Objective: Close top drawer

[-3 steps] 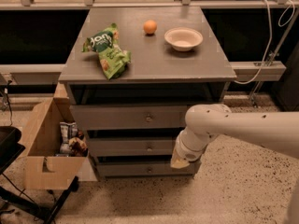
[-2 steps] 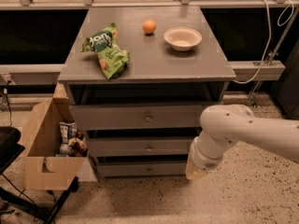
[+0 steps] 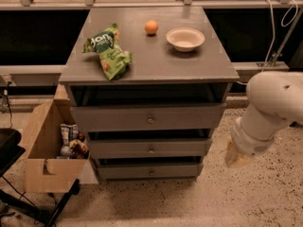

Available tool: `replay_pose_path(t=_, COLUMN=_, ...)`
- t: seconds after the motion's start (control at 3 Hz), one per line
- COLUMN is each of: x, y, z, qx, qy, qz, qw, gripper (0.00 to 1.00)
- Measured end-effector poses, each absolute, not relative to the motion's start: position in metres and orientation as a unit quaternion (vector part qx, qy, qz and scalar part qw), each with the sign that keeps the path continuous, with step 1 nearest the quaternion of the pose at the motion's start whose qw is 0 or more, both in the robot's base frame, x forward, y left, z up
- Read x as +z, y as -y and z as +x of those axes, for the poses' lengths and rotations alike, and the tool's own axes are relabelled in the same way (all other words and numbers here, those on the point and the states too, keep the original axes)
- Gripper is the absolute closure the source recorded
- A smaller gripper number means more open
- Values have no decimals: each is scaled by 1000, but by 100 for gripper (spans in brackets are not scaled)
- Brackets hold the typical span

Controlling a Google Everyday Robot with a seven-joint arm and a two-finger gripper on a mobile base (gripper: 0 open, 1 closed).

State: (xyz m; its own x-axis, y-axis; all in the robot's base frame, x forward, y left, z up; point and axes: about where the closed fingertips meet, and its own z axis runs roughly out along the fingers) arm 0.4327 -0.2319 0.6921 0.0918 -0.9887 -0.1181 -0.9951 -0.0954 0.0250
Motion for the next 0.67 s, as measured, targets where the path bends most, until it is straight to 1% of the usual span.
replay_pose_path(t=0.67, x=760, y=301, z=483, qx=7, qy=-775, qz=-626, qw=89, gripper=100)
